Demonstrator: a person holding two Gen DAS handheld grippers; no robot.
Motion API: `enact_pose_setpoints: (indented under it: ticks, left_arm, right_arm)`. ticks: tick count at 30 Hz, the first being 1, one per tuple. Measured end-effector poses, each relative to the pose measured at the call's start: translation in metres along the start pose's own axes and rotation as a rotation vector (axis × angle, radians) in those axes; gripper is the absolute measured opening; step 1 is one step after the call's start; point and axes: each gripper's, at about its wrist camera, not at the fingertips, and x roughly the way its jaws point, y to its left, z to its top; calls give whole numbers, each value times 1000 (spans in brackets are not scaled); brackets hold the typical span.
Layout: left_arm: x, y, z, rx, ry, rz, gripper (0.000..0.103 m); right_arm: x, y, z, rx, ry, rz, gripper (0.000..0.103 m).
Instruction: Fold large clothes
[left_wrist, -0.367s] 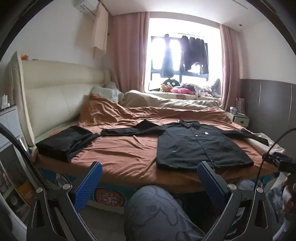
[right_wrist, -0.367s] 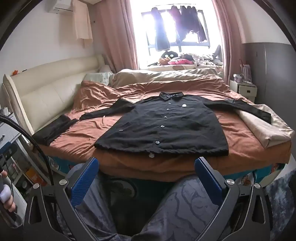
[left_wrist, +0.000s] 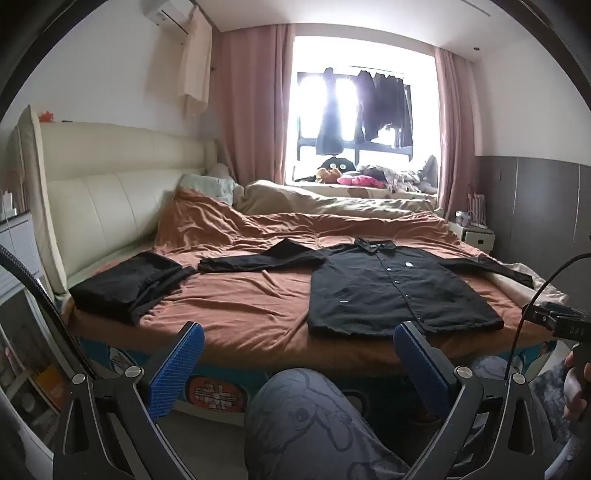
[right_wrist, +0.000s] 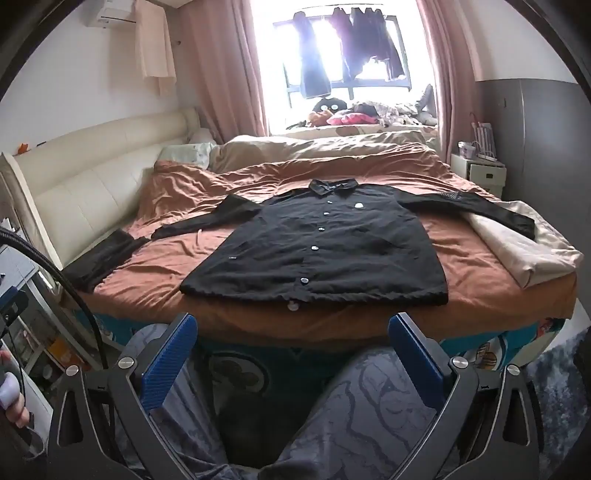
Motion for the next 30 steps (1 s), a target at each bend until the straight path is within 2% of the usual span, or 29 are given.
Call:
enact_pose_setpoints:
  ticks: [5, 7, 23, 30]
  left_arm:
    - [0, 5, 2, -14, -3, -23, 103]
    - [-2, 5, 1, -14, -12, -20, 103]
    - [-11, 15, -2, -25, -25, -29, 103]
    - [-15, 8, -4, -32, -31, -39, 103]
  right_arm:
    - [0, -11, 5, -1, -2, -7, 103]
    - [-4, 1, -5, -13, -9, -21, 103]
    - [-15, 0, -6, -8, -10, -32, 103]
    - [-23, -1, -4, -14, -21, -35, 103]
